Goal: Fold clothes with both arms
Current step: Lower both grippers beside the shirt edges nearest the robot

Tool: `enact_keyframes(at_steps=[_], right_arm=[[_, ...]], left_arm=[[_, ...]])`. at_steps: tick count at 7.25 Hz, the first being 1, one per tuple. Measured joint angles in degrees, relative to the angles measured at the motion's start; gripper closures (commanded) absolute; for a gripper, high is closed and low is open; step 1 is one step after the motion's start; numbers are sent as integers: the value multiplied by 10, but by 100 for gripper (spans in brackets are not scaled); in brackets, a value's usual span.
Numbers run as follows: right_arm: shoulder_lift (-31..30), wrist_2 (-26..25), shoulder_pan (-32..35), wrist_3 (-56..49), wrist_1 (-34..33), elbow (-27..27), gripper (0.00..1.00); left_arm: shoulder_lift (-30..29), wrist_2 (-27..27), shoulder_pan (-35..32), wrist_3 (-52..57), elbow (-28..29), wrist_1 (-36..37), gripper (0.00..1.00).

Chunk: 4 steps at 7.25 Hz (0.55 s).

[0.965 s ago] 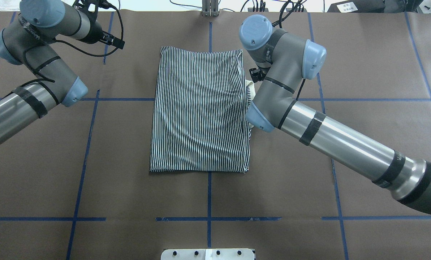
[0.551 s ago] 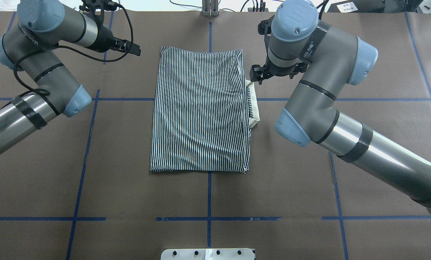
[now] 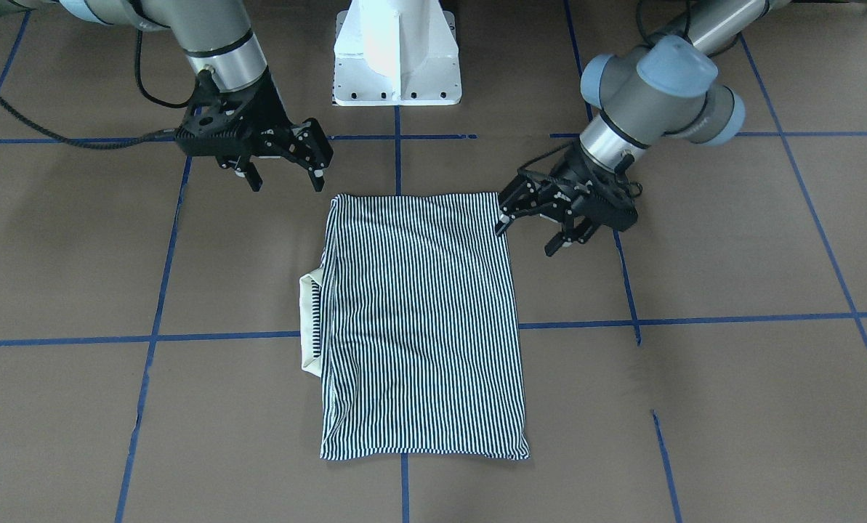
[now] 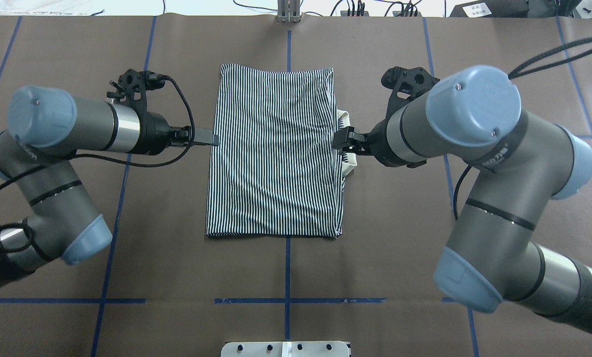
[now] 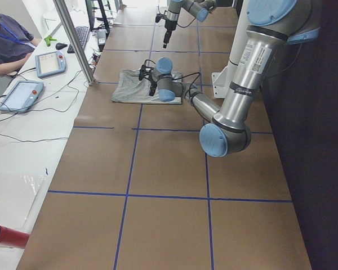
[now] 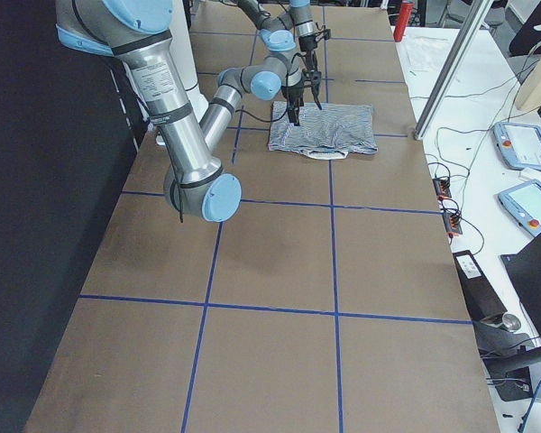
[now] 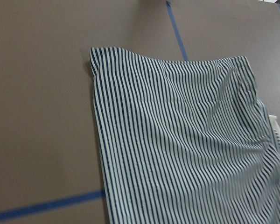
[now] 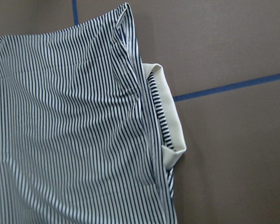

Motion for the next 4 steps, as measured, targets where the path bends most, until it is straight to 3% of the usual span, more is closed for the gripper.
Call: enact_keyframes(at_steps=[2,3,4], right_arm=[[-40,-100,-74,131,84,20,2],[-47,-128,-91,164,94,23,1],[-50,-141,-98,177,97,24,0]], left_arm=[[48,84,83,-123,-58,-1,42],[60,128,123,-181,-61,-2,48],[63,160,149,-225,-56,-2,48]])
